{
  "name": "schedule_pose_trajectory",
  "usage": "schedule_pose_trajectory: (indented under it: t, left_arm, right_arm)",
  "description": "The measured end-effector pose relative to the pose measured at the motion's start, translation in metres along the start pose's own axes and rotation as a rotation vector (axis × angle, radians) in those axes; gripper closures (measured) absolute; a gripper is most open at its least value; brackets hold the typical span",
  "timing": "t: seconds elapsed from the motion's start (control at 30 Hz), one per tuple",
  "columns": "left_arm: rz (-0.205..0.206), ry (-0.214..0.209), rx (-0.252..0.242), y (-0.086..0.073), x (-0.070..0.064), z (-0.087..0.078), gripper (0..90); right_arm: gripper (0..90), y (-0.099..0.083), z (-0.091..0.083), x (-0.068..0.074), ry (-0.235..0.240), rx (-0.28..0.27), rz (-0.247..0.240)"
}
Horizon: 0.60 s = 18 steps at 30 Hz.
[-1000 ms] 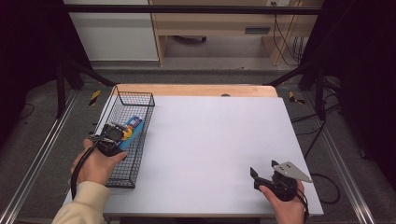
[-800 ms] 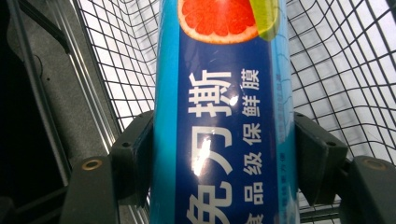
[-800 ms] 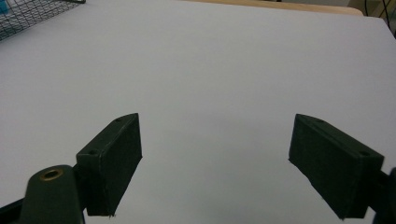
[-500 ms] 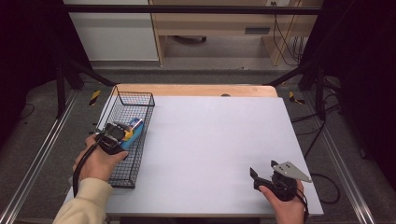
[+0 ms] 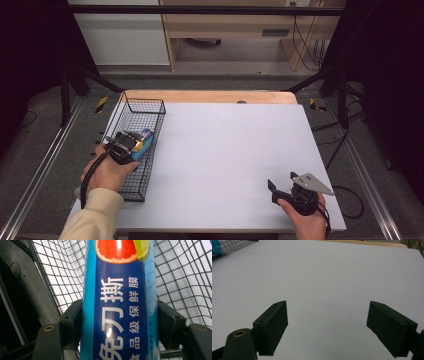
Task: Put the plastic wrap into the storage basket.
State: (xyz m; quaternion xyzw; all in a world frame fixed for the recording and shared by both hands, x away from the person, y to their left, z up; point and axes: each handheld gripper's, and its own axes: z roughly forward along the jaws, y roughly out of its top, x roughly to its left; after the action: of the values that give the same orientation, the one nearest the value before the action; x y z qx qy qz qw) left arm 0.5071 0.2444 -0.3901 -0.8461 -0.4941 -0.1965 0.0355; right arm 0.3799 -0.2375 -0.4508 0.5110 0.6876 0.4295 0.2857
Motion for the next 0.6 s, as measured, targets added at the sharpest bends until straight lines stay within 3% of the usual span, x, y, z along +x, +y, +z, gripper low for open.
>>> schedule_pose_trajectory:
  t: [0.33,0.53,0.57,0.6]
  left_arm:
    - [0.004,0.016,-0.007,0.000,-0.002,0.000,31.5]
    - [-0.018,0.035,-0.085,-0.006,0.002,-0.012,19.3]
    - [-0.028,0.034,-0.130,-0.009,0.003,-0.019,18.8]
    - [-0.028,0.034,-0.130,-0.009,0.003,-0.019,17.7]
  right_arm:
    - [17.0,0.000,0.001,0.000,0.004,0.005,-0.003]
    - [16.9,0.000,0.001,0.000,0.002,0.006,-0.002]
    - [16.9,-0.001,0.001,0.000,0.002,0.006,-0.003]
    - [16.9,-0.001,0.001,0.000,0.002,0.007,-0.004]
